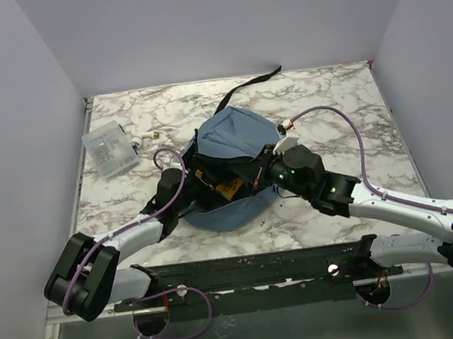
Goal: Pack the student bag
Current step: Place the book in the student bag.
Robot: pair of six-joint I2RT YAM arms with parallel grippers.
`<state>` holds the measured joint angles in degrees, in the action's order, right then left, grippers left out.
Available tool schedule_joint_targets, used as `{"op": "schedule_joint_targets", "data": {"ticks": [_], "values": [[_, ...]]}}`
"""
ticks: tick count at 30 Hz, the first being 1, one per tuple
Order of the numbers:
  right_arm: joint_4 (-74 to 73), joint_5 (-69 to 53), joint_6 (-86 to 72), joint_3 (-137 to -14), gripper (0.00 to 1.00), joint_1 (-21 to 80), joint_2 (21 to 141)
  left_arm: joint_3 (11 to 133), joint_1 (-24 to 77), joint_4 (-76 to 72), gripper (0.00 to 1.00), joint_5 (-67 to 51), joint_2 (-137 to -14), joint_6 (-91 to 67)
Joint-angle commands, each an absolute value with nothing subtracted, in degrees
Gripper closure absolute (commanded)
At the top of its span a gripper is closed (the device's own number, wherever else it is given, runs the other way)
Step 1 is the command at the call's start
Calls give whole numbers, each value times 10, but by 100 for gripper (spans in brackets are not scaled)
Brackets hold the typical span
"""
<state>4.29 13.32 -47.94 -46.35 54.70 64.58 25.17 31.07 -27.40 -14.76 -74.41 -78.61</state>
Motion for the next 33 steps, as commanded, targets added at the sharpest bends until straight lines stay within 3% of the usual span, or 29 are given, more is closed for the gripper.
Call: {"op": "schedule_joint_targets", "data": {"ticks": [1,5,7,9,12,20,21,23,25,28,33], "values": [[89,143,-471,-460,99,552,644,205,306,-277,11,-159,-704,-765],[76,140,-464,-474,99,552,649,202,305,-277,26,-165,-710,-763],[76,135,-462,-469,99,552,644,214,305,-277,39,-168,-723,-752],[94,134,-467,-456,99,552,639,229,305,-277,59,-168,-738,-747],[77,135,-470,-467,99,552,644,259,305,-277,76,-170,-763,-743],[60,140,-467,-463,99,552,646,370,305,-278,87,-198,-863,-737],[56,139,-461,-464,99,552,645,372,305,-279,84,-202,-866,-731],[51,140,-447,-464,99,552,644,355,305,-279,57,-203,-856,-728],[32,146,-433,-471,99,552,644,321,305,-282,42,-196,-829,-722],[25,149,-413,-470,97,552,644,280,302,-283,34,-193,-774,-683],[-7,154,-380,-486,82,552,653,208,296,-280,23,-190,-653,-656]]}}
